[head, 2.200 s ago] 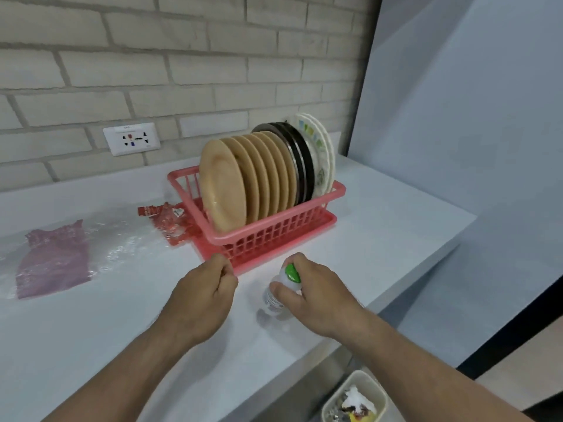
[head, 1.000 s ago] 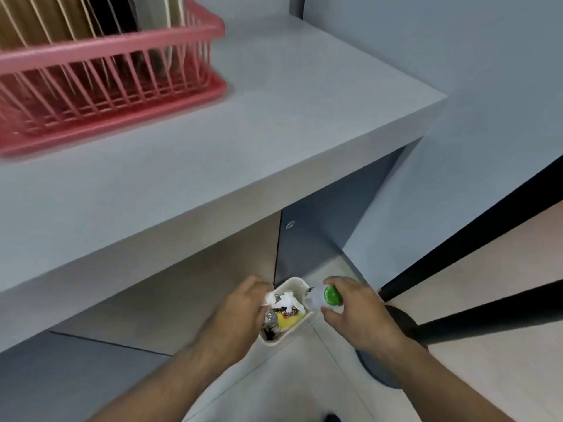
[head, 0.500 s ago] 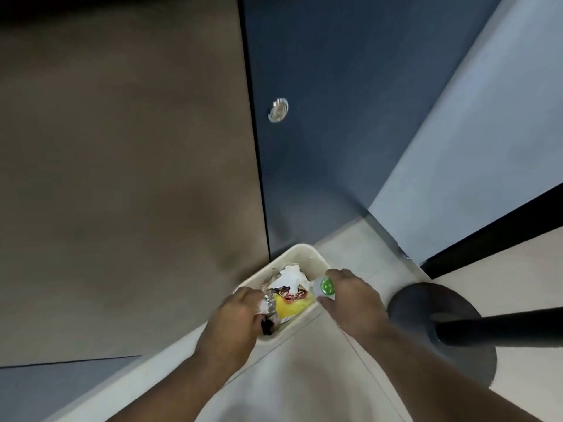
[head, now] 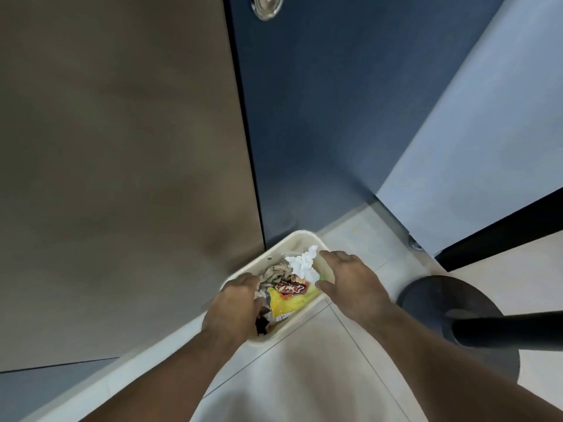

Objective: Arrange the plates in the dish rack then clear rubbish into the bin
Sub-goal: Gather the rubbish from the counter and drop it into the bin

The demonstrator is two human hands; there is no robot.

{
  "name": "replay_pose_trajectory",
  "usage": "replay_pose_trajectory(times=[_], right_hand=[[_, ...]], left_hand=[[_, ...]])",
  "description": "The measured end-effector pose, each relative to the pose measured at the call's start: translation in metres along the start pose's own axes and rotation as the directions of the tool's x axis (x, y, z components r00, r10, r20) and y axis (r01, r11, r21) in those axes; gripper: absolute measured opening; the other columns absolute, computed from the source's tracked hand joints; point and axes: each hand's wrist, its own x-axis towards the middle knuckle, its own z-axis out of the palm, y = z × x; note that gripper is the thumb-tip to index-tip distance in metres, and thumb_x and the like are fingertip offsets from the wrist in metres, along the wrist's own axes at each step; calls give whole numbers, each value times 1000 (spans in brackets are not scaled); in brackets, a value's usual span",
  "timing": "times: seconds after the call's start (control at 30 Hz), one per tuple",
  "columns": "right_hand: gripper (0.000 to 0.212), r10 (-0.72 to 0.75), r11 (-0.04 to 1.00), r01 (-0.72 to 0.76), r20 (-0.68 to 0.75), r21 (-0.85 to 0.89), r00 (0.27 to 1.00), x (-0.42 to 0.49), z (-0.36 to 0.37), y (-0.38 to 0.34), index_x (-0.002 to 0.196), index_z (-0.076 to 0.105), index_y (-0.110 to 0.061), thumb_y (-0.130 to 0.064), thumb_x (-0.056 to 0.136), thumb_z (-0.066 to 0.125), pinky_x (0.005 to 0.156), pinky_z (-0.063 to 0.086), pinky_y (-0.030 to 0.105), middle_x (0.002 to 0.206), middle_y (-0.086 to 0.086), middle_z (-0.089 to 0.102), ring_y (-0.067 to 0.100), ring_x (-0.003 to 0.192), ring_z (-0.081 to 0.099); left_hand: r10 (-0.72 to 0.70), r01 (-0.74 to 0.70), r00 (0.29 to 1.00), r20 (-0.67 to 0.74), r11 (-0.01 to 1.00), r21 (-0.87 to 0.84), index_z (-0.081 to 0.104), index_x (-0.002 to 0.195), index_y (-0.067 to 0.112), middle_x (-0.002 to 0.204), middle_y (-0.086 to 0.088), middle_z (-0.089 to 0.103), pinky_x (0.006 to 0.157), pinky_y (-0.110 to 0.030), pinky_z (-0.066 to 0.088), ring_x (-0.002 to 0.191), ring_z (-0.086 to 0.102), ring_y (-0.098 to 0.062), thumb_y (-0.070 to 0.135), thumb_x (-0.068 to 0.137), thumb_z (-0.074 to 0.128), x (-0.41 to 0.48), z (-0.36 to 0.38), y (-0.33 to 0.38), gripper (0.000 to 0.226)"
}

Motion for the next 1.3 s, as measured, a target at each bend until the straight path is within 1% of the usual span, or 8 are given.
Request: replay_pose_trajectory(times=[0.23,0.37,0.57,0.77,0.9,1.03,1.13,1.3], right_hand=[[45,-58,988,75,-126,133,990,-46,-75,-52,135,50,-28,-44,93,53,94,41,28,133,-9,54,14,120,45],[46,-123,977,157,-223,143,967,-80,-162,-101,135,51,-28,-46,93,52,99,36,25,135,-10,54,12,124,43],[47,-230,959,267,-294,92,928,-132,-294,-161,137,49,-29,-47,93,50,106,31,26,139,-10,50,10,130,37],[47,-316,933,356,-375,41,872,-180,-409,-226,137,49,-27,-44,94,53,102,23,16,137,-11,51,6,129,36],[48,-321,931,364,-434,18,842,-206,-474,-273,139,47,-29,-47,94,52,107,25,19,140,-13,48,5,131,33],[50,-292,946,325,-469,-12,834,-227,-517,-316,141,42,-36,-54,94,45,101,18,15,144,-18,42,1,133,27],[50,-269,952,307,-499,-7,823,-242,-534,-347,140,42,-37,-55,94,44,101,18,15,145,-18,41,2,134,26],[52,-229,955,293,-521,43,822,-250,-541,-377,140,40,-39,-57,92,45,102,26,18,144,-21,41,1,132,29]], left_hand=[[192,-200,969,-155,979,-39,58,123,27,123,15,54,91,-28,43,114,49,-9,45,95,46,-56,-100,27,35],[322,-326,918,-233,945,19,59,118,27,118,13,57,90,-28,43,112,50,-11,49,94,44,-108,-196,54,36],[469,-448,852,-233,883,141,55,122,27,123,12,55,86,-37,50,113,52,-13,57,92,32,-176,-319,89,48],[643,-598,678,-356,765,241,62,113,20,112,5,64,75,-33,53,98,60,-18,48,91,44,-231,-452,124,40],[629,-591,656,-417,772,235,59,116,27,116,13,59,76,-34,51,103,55,-11,53,92,39,-257,-529,124,40],[606,-561,661,-442,791,245,54,126,29,129,14,55,94,-30,45,118,48,-7,59,91,37,-274,-584,108,49],[612,-565,647,-455,785,253,53,128,30,131,15,53,97,-26,39,120,46,-5,62,90,34,-286,-622,94,53],[611,-572,627,-483,783,247,53,127,31,130,17,52,98,-27,40,119,45,-1,66,88,30,-297,-655,77,57]])
